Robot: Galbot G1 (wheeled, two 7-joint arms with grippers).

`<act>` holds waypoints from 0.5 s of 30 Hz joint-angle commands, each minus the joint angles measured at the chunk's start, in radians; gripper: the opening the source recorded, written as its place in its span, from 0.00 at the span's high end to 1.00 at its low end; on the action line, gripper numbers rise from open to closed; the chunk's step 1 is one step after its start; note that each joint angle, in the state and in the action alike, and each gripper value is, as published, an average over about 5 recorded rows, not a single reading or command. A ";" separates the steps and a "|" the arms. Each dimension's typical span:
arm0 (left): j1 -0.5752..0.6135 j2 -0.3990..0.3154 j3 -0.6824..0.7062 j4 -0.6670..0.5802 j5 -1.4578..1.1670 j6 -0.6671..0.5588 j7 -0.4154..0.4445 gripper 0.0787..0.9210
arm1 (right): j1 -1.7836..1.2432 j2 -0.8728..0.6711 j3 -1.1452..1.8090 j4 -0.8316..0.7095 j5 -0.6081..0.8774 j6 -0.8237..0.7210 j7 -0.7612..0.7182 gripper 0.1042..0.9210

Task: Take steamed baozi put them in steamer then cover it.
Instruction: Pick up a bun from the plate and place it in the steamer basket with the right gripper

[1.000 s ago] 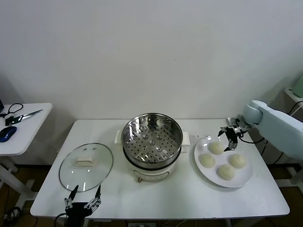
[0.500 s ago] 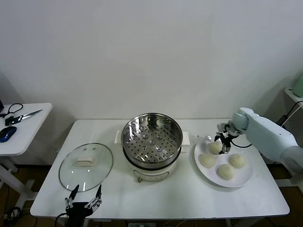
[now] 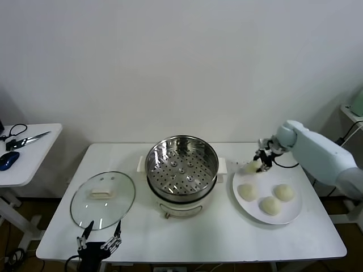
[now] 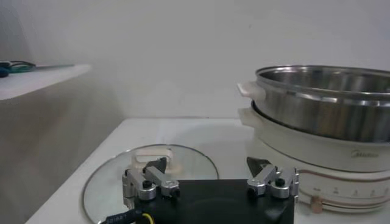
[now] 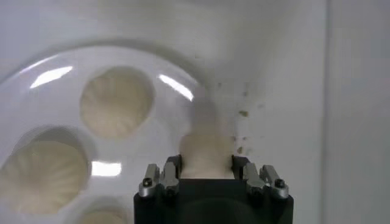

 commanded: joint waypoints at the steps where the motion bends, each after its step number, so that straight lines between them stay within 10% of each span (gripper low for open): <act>1: 0.000 0.004 0.001 0.000 -0.002 -0.002 -0.002 0.12 | 0.533 0.046 -0.361 0.248 0.240 0.210 -0.060 0.44; 15: -0.008 0.005 -0.005 -0.001 -0.002 0.003 -0.001 0.12 | 0.491 0.360 -0.351 0.482 -0.125 0.521 0.084 0.44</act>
